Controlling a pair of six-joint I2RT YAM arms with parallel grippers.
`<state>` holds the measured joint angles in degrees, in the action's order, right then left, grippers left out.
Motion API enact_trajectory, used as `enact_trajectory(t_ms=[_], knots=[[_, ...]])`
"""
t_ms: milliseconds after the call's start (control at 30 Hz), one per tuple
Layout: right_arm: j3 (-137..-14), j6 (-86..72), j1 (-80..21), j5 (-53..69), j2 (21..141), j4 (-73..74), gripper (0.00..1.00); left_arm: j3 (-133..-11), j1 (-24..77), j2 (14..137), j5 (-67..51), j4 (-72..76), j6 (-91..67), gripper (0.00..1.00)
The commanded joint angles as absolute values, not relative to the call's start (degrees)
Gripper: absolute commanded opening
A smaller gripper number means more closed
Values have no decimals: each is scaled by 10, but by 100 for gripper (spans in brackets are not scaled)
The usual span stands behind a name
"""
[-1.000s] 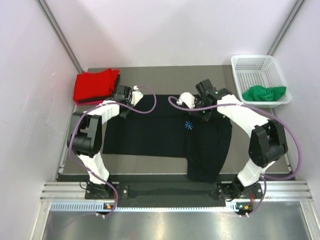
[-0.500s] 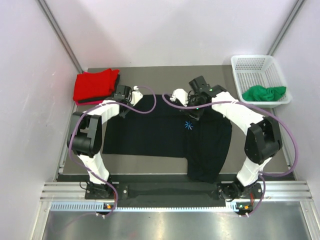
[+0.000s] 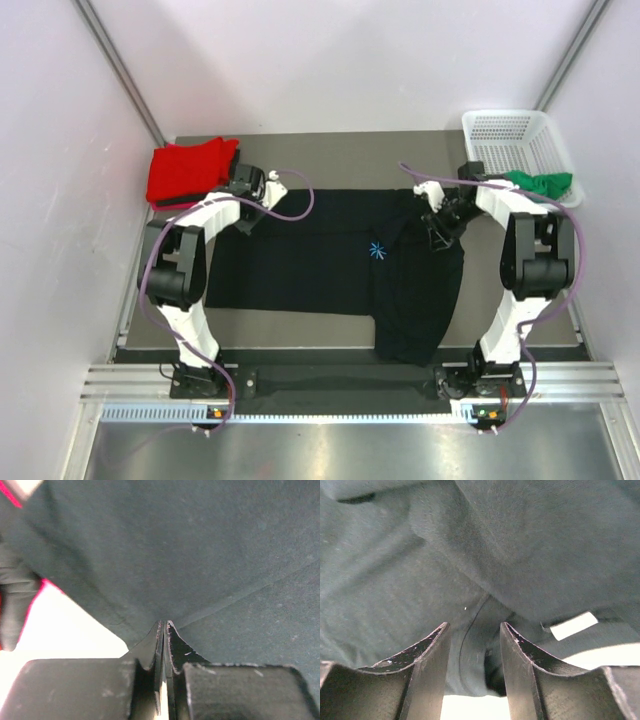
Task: Fold and stack the t-shirts
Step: Fold the tshirt
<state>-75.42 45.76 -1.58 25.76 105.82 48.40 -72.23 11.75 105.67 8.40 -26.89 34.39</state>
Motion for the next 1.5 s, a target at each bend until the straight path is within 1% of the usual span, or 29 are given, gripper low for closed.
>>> enact_trajectory(t_ms=[0,100,167,400,700,800,833,867,933,1267,1467], knots=[[-780,493,-6,304,1086,476,45,-744,119,1074,88,-301,342,3],[-804,498,-4,299,1114,469,46,-751,119,1082,88,-308,342,2],[-823,500,17,300,1129,468,47,-753,119,1086,90,-310,345,2],[-862,488,26,293,1158,447,47,-749,119,1095,93,-308,346,2],[-881,461,25,308,1176,433,47,-747,119,1099,92,-304,343,1],[-887,456,25,321,1174,441,39,-748,119,1099,91,-302,343,1],[-892,456,24,323,1173,447,35,-749,119,1100,91,-301,344,2],[-893,457,23,324,1168,453,28,-749,119,1099,91,-301,344,1],[-892,458,23,324,1158,466,22,-749,119,1099,91,-301,345,1],[-883,480,23,324,1050,562,12,-738,119,1078,86,-281,348,1],[-859,485,23,313,1001,593,10,-720,119,1063,80,-263,348,1]])
